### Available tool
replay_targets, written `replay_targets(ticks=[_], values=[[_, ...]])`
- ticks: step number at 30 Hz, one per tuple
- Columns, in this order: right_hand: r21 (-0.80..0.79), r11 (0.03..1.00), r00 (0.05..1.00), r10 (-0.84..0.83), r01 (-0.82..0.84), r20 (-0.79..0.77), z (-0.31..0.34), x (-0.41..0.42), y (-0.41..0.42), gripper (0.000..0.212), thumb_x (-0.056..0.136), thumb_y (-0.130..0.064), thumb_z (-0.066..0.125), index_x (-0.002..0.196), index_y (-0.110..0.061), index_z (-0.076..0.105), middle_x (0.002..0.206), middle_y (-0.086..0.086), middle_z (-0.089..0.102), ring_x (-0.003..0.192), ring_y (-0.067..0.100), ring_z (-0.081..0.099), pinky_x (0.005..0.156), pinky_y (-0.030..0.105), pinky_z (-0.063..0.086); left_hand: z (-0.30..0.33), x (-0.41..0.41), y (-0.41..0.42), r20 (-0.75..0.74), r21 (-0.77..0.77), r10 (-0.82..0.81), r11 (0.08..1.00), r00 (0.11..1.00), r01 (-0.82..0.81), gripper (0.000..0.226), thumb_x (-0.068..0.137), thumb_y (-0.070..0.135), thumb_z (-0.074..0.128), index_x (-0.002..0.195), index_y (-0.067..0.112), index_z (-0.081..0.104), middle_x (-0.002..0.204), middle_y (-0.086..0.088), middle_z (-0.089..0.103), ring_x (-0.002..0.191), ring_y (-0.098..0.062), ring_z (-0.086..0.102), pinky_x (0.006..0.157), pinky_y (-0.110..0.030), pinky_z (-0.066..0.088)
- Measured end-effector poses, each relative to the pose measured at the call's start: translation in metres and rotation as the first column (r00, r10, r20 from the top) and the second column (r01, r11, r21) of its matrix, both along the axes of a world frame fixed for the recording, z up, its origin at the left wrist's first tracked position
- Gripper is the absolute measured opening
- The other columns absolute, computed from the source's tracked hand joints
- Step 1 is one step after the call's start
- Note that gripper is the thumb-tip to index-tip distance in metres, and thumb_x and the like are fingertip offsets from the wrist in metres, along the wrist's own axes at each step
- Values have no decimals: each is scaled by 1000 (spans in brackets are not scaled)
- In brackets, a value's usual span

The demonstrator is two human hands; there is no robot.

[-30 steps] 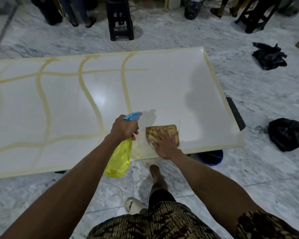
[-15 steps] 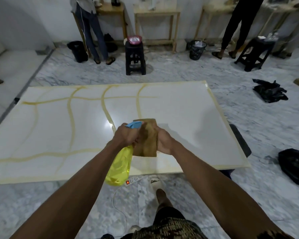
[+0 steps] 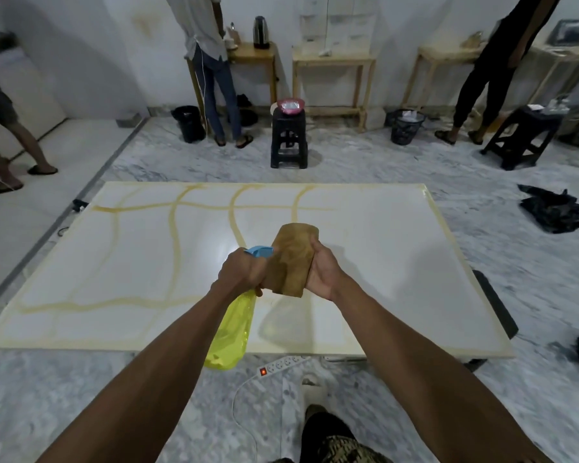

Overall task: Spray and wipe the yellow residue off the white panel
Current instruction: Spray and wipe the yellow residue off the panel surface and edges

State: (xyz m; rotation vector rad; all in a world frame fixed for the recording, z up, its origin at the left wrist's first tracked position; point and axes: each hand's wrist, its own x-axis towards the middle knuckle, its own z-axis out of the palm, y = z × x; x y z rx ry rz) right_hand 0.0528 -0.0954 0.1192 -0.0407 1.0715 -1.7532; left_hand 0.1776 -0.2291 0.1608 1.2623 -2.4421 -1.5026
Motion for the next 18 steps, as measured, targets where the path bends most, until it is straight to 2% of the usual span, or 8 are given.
replay_targets(ticks=[2, 4, 8, 12, 16, 18], values=[[3, 1000, 1000, -6, 6, 3, 1, -3, -5, 64, 104, -53, 26, 124, -5, 63, 122, 15, 69, 107, 24, 69, 93, 38, 52, 5, 1, -3, 14, -13, 16, 1000, 1000, -16, 57, 63, 39, 50, 94, -3, 71, 61, -7, 75, 52, -26, 73, 81, -44, 66], [14, 1000, 1000, 3, -3, 4, -1, -9, -13, 63, 104, -53, 25, 121, -6, 64, 119, 14, 71, 103, 23, 71, 90, 38, 53, 5, -4, -9, 20, 3, 8, 1000, 1000, -8, 58, 62, 41, 53, 99, 0, 71, 64, -7, 77, 51, -25, 74, 82, -44, 66], [46, 999, 1000, 13, -12, -10, -2, -19, -28, 66, 104, -55, 25, 128, -4, 61, 127, 16, 67, 110, 25, 68, 92, 38, 53, 3, -17, -22, 5, 27, -12, 1000, 1000, 12, 62, 62, 44, 56, 105, 1, 70, 76, -10, 80, 56, -29, 76, 84, -47, 66], [63, 998, 1000, -10, 10, -3, -11, -42, -44, 65, 102, -55, 31, 136, -5, 56, 131, 16, 65, 124, 27, 61, 102, 41, 49, -3, -40, -37, 15, 50, -19, 999, 1000, 18, 62, 67, 48, 54, 98, -4, 69, 71, -15, 76, 56, -30, 72, 81, -45, 64], [80, 996, 999, -33, 31, 31, -26, -72, -58, 68, 103, -58, 27, 130, -5, 61, 130, 15, 65, 118, 26, 64, 98, 42, 51, -24, -78, -60, 18, 68, -20, 998, 1000, 19, 62, 65, 57, 60, 106, 11, 70, 82, -12, 81, 64, -30, 77, 83, -48, 66], [122, 990, 997, -69, 64, 35, -37, -96, -66, 68, 102, -59, 29, 131, -7, 61, 133, 15, 63, 118, 27, 64, 102, 44, 49, -31, -105, -73, 26, 93, -25, 995, 999, 22, 63, 65, 53, 64, 113, 14, 71, 85, -11, 81, 69, -31, 78, 77, -48, 67]])
